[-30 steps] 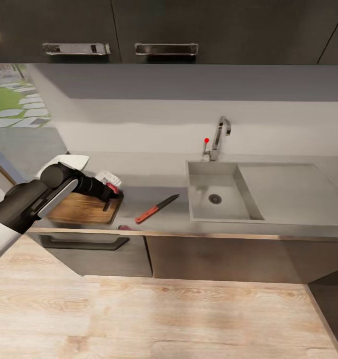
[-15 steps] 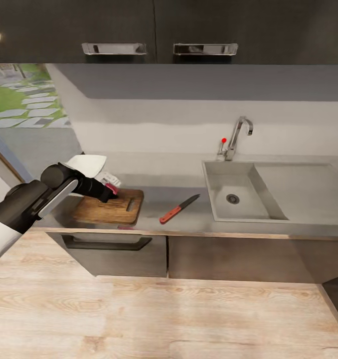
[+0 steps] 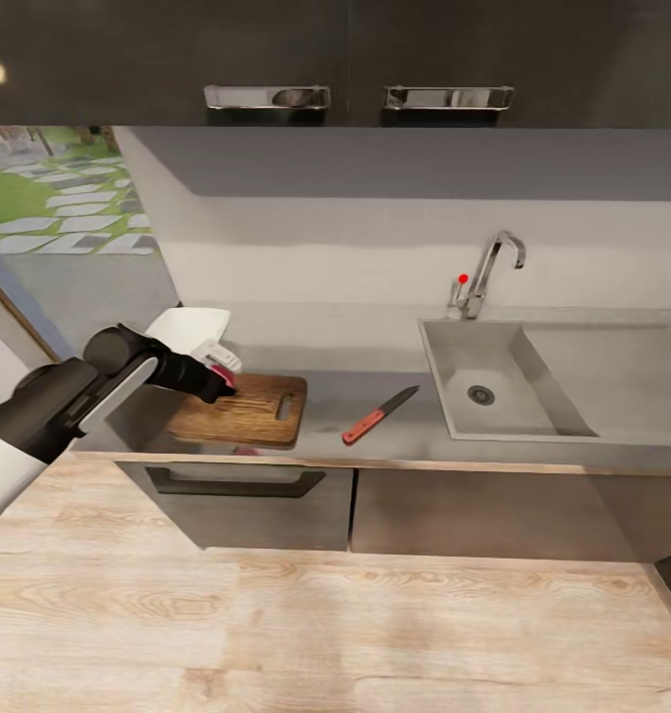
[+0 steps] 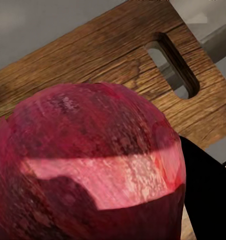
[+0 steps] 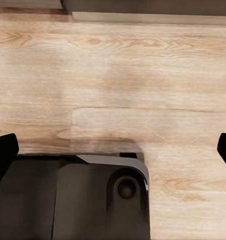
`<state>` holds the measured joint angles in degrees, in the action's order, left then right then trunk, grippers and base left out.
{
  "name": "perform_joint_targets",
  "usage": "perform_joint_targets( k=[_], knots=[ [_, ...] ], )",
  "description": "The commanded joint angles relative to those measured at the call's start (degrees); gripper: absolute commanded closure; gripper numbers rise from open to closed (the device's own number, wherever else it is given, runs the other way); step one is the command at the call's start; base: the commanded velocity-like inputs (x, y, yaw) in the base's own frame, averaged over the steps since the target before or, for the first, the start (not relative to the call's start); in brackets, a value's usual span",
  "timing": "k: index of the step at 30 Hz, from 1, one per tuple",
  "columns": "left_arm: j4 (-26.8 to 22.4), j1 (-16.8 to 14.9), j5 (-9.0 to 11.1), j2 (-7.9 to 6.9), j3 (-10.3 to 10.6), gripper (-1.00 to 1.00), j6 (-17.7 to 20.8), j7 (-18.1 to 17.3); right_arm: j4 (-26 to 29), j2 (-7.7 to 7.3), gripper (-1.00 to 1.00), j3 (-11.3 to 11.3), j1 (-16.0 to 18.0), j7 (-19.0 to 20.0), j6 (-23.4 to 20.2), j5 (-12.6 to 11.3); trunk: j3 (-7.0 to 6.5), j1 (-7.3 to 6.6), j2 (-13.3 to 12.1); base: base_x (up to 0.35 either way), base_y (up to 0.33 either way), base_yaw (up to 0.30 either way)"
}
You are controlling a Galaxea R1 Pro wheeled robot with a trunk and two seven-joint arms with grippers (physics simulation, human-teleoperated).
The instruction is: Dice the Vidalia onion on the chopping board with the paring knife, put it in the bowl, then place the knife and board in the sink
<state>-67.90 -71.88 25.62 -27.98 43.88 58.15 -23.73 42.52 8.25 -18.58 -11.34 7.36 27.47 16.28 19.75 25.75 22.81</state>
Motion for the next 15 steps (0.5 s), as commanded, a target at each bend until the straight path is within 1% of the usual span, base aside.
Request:
perform_joint_targets(
  k=[1,4,5,6,9,15],
  knots=[
    [0.0,-0.1,-0.5,0.19,0.1,1.00,0.0,-0.4,0.1,0.10,-1.00,-0.4,0.0,0.5,0.1,0.2,0.09,0.04,0.1,0.000,0.005,0.000],
    [0.1,-0.1,-0.5,0.87,0.1,1.00,0.0,-0.4,0.1,0.10,-1.00,-0.4,0.0,0.5,0.1,0.2,0.09,0.04,0.1,0.049,0.003,0.000],
    [0.2,-0.1,-0.5,1.46,0.2,1.00,0.0,-0.4,0.1,0.10,-1.00,-0.4,0.0,0.5,0.1,0.2,0.09,0.04,0.1,0.246,0.001,0.000],
    [0.3,0.0,-0.5,1.58,0.2,1.00,0.0,-0.4,0.2,0.10,-1.00,-0.4,0.0,0.5,0.1,0.2,0.09,0.04,0.1,0.263,-0.014,0.000],
    [0.4,0.0,-0.5,1.72,0.2,1.00,0.0,-0.4,0.2,0.10,-1.00,-0.4,0.0,0.6,0.1,0.2,0.09,0.04,0.1,0.174,-0.016,0.000],
    [0.4,0.0,-0.5,1.79,0.2,1.00,0.0,-0.4,0.2,0.10,-1.00,-0.4,0.0,0.6,0.1,0.2,0.14,0.04,0.1,0.037,-0.004,0.000]
  ],
)
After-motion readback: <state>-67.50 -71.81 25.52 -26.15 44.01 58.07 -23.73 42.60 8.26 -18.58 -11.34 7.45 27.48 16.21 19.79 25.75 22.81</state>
